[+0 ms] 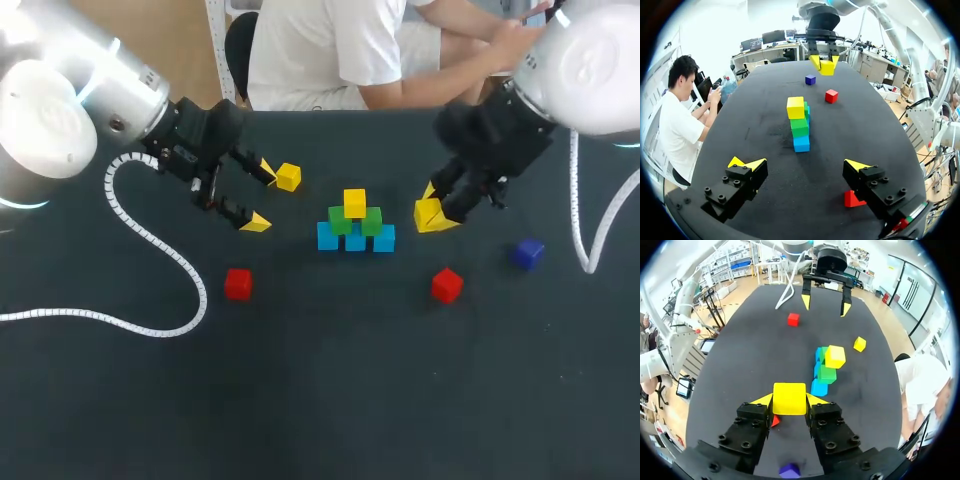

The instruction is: Place the blue cubes, place green cubes on the blue cubes, place the yellow cubes on the green cubes, then place the red cubes on the yellow cubes, and place purple cube on the red cubes.

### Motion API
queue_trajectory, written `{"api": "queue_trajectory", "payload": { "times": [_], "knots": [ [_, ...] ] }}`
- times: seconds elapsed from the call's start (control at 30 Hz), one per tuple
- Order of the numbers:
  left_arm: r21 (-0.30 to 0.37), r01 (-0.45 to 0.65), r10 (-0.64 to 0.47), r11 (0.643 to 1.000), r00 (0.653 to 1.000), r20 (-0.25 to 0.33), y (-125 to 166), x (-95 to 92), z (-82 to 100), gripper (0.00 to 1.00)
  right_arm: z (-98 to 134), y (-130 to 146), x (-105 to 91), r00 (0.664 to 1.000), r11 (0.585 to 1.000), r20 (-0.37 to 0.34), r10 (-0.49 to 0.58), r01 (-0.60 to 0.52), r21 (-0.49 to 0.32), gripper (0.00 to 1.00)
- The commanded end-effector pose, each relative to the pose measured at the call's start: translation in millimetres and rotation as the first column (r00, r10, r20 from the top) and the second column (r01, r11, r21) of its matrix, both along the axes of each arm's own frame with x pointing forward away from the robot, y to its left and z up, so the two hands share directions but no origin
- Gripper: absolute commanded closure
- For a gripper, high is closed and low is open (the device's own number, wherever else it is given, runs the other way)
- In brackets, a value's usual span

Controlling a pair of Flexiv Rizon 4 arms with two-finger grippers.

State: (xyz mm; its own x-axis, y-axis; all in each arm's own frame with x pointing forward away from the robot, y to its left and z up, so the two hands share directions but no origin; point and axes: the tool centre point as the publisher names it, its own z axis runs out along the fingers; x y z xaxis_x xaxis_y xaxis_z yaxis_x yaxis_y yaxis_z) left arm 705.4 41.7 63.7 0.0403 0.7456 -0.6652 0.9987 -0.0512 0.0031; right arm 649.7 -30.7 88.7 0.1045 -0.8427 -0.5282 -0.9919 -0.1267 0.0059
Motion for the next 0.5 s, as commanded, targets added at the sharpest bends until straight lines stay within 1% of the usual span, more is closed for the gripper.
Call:
{"api": "queue_trajectory", "payload": {
  "times": [0.03,0.2,0.5],
  "knots": [
    [0.003,0.002,-0.002,1.000,1.000,-0.003,0.0,1.4,0.0,0.00,-5.0,5.4,10.8,1.000,1.000,-0.003,-0.003,0.003,-0.012,1.00],
    [0.003,0.002,-0.002,1.000,1.000,-0.003,0.0,1.4,0.0,0.00,-5.4,5.7,17.6,1.000,1.000,-0.013,0.002,-0.002,0.008,1.00],
    [0.003,0.002,-0.002,1.000,1.000,-0.003,0.0,1.4,0.0,0.00,-5.4,5.7,17.6,1.000,1.000,-0.013,0.002,-0.002,0.008,1.00]
  ]
}}
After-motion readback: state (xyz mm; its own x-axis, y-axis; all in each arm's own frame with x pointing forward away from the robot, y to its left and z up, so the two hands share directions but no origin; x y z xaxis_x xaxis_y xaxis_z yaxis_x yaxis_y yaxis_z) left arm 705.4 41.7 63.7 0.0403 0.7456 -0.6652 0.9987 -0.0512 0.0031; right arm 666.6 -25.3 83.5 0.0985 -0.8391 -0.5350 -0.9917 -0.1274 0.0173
